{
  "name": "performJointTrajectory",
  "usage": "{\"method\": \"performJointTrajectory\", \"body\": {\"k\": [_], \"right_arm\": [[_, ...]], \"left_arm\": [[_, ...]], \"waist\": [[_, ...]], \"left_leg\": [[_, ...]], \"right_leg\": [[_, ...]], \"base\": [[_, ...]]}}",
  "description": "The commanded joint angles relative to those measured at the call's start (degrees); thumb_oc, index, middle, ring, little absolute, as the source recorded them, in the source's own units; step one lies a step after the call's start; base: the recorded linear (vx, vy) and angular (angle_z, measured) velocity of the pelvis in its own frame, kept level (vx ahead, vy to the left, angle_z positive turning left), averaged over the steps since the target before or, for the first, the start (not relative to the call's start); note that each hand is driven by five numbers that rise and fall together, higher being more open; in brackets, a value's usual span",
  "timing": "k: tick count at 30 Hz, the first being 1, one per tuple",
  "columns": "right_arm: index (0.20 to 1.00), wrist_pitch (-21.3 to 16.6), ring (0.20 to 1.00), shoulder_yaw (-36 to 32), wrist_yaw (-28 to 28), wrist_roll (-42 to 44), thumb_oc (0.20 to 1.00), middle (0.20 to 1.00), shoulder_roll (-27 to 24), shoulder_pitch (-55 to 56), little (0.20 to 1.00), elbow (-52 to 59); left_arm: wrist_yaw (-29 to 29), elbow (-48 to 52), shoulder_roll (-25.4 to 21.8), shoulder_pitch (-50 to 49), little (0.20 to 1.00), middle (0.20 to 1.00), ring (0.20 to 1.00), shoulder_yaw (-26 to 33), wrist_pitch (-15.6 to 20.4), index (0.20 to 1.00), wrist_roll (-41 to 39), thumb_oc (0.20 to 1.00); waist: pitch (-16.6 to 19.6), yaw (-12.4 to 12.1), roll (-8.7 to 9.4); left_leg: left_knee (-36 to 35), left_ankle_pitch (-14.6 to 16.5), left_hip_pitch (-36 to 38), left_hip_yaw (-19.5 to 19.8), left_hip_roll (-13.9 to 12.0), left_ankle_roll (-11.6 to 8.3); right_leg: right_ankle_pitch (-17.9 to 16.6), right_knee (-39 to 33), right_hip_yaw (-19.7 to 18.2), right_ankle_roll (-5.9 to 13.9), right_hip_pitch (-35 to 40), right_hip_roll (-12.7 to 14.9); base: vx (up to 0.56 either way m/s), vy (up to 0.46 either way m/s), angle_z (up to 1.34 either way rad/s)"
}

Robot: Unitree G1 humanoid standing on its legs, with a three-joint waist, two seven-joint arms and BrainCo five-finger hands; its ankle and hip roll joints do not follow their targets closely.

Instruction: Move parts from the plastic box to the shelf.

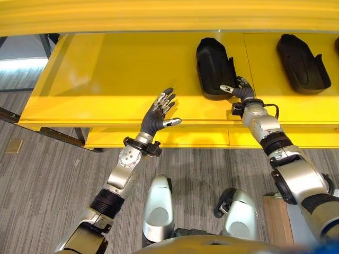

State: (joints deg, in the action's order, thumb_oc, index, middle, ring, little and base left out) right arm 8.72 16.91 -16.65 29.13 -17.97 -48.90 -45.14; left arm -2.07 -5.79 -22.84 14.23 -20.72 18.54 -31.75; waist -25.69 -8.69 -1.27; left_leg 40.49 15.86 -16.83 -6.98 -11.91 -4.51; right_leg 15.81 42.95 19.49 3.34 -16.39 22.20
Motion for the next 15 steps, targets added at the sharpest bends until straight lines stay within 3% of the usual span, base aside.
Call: {"method": "performJointTrajectory", "body": {"k": [1, 5, 6, 8, 9, 10, 15], "right_arm": [[1.0, 0.8, 1.0, 3.1, -6.1, 4.8, 1.0, 1.0, 10.1, 4.0, 1.0, -4.9], [1.0, -4.3, 1.0, -0.1, -13.2, 3.1, 1.0, 1.0, 8.5, 3.4, 1.0, -5.0], [1.0, -5.9, 1.0, -0.8, -14.4, 2.3, 1.0, 1.0, 8.2, 3.3, 1.0, -4.8], [1.0, -12.1, 1.0, -2.3, -19.3, -0.8, 1.0, 1.0, 7.7, 3.4, 1.0, -3.3], [1.0, -12.1, 1.0, -2.3, -19.3, -0.8, 1.0, 1.0, 7.7, 3.4, 1.0, -3.3], [1.0, -15.3, 1.0, -4.1, -22.6, -3.4, 1.0, 1.0, 7.1, 3.8, 1.0, -0.5], [1.0, -12.3, 1.0, -5.7, -31.1, -8.6, 1.0, 1.0, 8.1, 6.8, 1.0, 7.8]], "left_arm": [[0.7, 7.6, 0.2, -0.1, 1.0, 1.0, 1.0, 0.0, 4.0, 1.0, 3.1, 1.0], [2.0, 7.7, -0.1, 0.1, 1.0, 1.0, 1.0, -0.1, 4.2, 1.0, 3.0, 1.0], [2.4, 7.8, 0.0, 0.2, 1.0, 1.0, 1.0, -0.2, 4.3, 1.0, 3.1, 1.0], [3.9, 7.8, 0.2, 0.0, 1.0, 1.0, 1.0, -0.6, 4.7, 1.0, 4.1, 1.0], [3.9, 7.8, 0.2, 0.0, 1.0, 1.0, 1.0, -0.6, 4.7, 1.0, 4.1, 1.0], [5.2, 8.0, 0.1, -0.1, 1.0, 1.0, 1.0, -0.6, 5.1, 1.0, 4.8, 1.0], [7.2, 8.6, 0.6, -1.1, 1.0, 1.0, 1.0, -0.9, 6.0, 1.0, 5.4, 1.0]], "waist": [[-3.8, -2.2, -1.29], [-3.8, -1.6, -1.46], [-3.8, -1.4, -1.61], [-3.8, -1.0, -1.7], [-3.8, -1.0, -1.7], [-3.9, -0.4, -1.75], [-3.9, 1.3, -2.18]], "left_leg": [[-4.4, -2.5, 1.8, -3.8, 3.1, 5.12], [-4.2, -2.2, 1.7, -3.9, 3.1, 5.25], [-4.8, -3.4, 1.2, -4.2, 2.9, 5.67], [-4.5, -3.2, 1.1, -4.3, 2.9, 5.83], [-4.5, -3.2, 1.1, -4.3, 2.9, 5.83], [-4.4, -3.0, 1.1, -4.3, 2.9, 5.85], [-4.4, -2.7, 1.0, -4.8, 2.8, 6.13]], "right_leg": [[2.1, 6.5, -3.5, 0.5, 3.4, -2.3], [2.1, 6.6, -3.9, 0.45, 3.1, -2.5], [1.2, 6.2, -3.6, -0.21, 2.5, -2.7], [1.1, 6.2, -3.8, -0.33, 2.3, -2.8], [1.1, 6.2, -3.8, -0.33, 2.3, -2.8], [1.2, 6.3, -4.1, -0.27, 2.0, -3.0], [0.5, 5.7, -5.2, -0.23, 0.8, -3.3]], "base": [[0.0, 0.0, 0.0], [-0.02, 0.004, 0.0], [-0.08, 0.023, 0.0], [-0.04, 0.022, -0.02], [-0.02, 0.029, -0.05], [-0.02, 0.031, -0.03], [-0.03, 0.045, -0.06]]}}
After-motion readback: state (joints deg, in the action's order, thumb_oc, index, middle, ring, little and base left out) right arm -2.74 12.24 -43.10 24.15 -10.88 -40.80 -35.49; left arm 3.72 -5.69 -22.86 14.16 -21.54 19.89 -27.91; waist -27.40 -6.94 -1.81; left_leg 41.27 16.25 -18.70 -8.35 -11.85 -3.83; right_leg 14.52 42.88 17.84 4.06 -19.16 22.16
